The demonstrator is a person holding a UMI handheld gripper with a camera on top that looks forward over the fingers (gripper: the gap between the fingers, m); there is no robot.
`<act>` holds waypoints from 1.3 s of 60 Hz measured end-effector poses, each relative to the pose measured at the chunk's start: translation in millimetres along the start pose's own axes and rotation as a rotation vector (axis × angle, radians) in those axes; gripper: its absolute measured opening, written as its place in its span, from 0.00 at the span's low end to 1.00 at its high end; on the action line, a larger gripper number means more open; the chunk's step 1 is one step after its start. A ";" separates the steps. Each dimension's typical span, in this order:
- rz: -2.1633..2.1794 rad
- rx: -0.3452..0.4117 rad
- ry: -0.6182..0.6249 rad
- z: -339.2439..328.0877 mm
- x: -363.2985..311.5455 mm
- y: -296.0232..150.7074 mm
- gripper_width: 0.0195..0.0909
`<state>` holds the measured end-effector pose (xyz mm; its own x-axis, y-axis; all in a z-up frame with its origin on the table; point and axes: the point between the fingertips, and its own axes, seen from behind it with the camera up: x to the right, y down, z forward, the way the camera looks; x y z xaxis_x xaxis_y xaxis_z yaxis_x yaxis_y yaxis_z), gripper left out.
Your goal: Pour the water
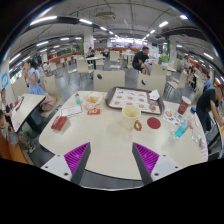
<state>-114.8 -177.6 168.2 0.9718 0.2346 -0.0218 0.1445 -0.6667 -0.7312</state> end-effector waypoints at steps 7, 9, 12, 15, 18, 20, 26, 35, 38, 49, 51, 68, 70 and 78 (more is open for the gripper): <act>0.010 -0.003 0.016 1.3 16.8 5.2 0.91; 0.011 0.000 0.018 -0.3 44.0 9.5 0.91; 0.014 -0.003 0.024 0.9 66.0 16.4 0.91; 0.018 -0.007 0.034 3.3 87.8 24.2 0.91; 0.022 -0.009 0.045 6.1 111.5 33.0 0.91; 0.026 -0.010 0.054 8.5 127.9 38.9 0.91; 0.042 -0.004 0.082 16.7 181.0 55.1 0.92; 0.058 0.052 0.139 36.2 266.0 60.8 0.92; 0.055 0.076 0.157 45.2 291.7 56.3 0.91; 0.086 0.155 0.165 89.8 353.9 20.0 0.91; 0.091 0.170 0.169 98.6 362.2 11.9 0.91; 0.105 0.234 0.203 167.0 398.3 -23.5 0.76; 0.106 0.234 0.201 171.9 398.2 -23.1 0.69; 0.113 0.257 0.206 177.4 400.3 -26.6 0.47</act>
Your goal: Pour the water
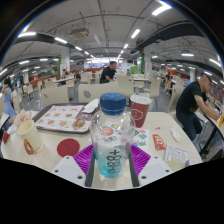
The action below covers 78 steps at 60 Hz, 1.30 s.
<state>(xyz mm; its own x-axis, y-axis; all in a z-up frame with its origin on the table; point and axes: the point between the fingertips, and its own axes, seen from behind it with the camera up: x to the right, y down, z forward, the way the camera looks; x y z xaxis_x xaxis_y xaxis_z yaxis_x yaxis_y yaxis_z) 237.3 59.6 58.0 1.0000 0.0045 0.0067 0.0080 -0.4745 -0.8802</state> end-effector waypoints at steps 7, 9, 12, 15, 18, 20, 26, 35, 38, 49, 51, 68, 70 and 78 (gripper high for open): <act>-0.006 0.005 0.025 1.2 0.2 -0.2 0.35; -0.014 0.000 0.033 1.8 -0.3 -1.0 0.34; -0.036 -0.005 0.053 2.7 -1.9 -2.3 0.31; -0.058 -0.015 0.078 2.8 -2.4 -2.8 0.31; -0.078 -0.025 0.117 2.8 -0.2 -7.1 0.31; -0.095 -0.019 0.149 1.0 -0.4 -12.4 0.31; -0.223 0.009 0.241 -10.4 -3.0 -44.4 0.31; -0.546 0.032 0.403 -29.2 -28.4 -102.8 0.31; -0.690 0.035 0.455 -35.3 -41.1 -120.5 0.31; -1.253 0.031 0.586 -31.7 -109.5 -152.7 0.31; -1.345 0.029 0.597 -29.3 -121.8 -153.2 0.31; -1.940 0.000 0.612 -7.9 -183.9 -131.3 0.30; -1.945 -0.006 0.602 -7.5 -188.8 -129.9 0.30; -1.907 -0.021 0.586 -9.0 -192.3 -130.1 0.31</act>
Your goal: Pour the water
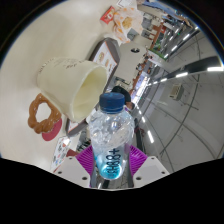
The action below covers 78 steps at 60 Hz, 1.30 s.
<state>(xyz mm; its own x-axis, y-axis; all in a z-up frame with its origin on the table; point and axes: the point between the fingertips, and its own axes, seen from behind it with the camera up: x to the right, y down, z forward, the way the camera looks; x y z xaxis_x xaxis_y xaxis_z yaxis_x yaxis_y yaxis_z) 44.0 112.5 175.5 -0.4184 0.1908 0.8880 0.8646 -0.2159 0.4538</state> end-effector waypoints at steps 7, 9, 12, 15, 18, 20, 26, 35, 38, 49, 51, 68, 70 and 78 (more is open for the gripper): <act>0.134 0.007 -0.028 -0.4 5.8 6.0 0.31; 0.209 0.010 -0.043 -0.8 8.2 8.3 0.32; 0.356 0.024 -0.071 -1.5 12.9 10.9 0.31; 0.515 0.043 -0.107 -2.0 15.4 13.7 0.32; 0.663 0.073 -0.146 -3.2 19.4 13.6 0.32; 0.756 0.091 -0.165 -1.5 20.6 12.5 0.32; 1.028 0.110 -0.217 2.6 22.9 22.0 0.32; 1.463 0.120 -0.389 15.7 -4.5 13.0 0.32; 1.573 0.118 -0.444 20.9 -17.0 12.4 0.32; 1.766 0.134 -0.592 30.2 -61.1 -12.2 0.32; 1.793 0.129 -0.616 31.0 -68.3 -15.4 0.32; 1.851 0.114 -0.669 33.2 -115.0 -26.1 0.36; 1.854 0.116 -0.665 32.6 -115.0 -26.3 0.37; 1.847 0.105 -0.670 30.5 -115.7 -25.9 0.50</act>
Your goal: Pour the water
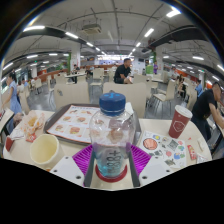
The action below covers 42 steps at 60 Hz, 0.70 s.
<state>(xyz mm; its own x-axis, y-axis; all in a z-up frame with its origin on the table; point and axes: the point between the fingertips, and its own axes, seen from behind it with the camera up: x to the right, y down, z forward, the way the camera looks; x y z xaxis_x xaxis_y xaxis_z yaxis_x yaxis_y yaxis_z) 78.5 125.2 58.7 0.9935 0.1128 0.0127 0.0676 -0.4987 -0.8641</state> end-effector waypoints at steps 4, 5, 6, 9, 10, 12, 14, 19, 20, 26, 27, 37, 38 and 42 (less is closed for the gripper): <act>0.002 -0.053 0.013 -2.8 1.9 8.0 0.65; 0.004 -0.065 0.012 -4.3 1.1 9.6 0.79; 0.007 -0.073 0.009 -5.7 0.7 10.5 0.89; 0.018 -0.098 0.012 -12.8 -0.9 13.0 0.89; 0.023 -0.106 0.018 -15.9 -0.6 13.1 0.89; 0.030 -0.119 0.029 -23.1 -0.7 13.5 0.92; 0.038 -0.131 0.039 -32.0 -2.6 13.3 0.92; 0.050 -0.153 0.059 -59.9 -11.6 12.3 0.92; 0.051 -0.158 0.065 -66.6 -13.6 12.4 0.92; 0.044 -0.174 0.106 -114.0 -28.2 11.4 0.93; 0.041 -0.182 0.113 -122.6 -31.7 12.8 0.92; 0.051 -0.196 0.119 -197.8 -76.1 20.4 0.92; 0.051 -0.200 0.119 -204.2 -80.3 22.3 0.92; 0.052 -0.210 0.123 -225.6 -94.2 30.0 0.92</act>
<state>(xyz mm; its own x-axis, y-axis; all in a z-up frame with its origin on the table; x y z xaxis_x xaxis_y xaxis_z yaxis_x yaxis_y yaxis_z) 7.5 -94.3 145.1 0.9989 -0.0167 0.0437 0.0212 -0.6702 -0.7419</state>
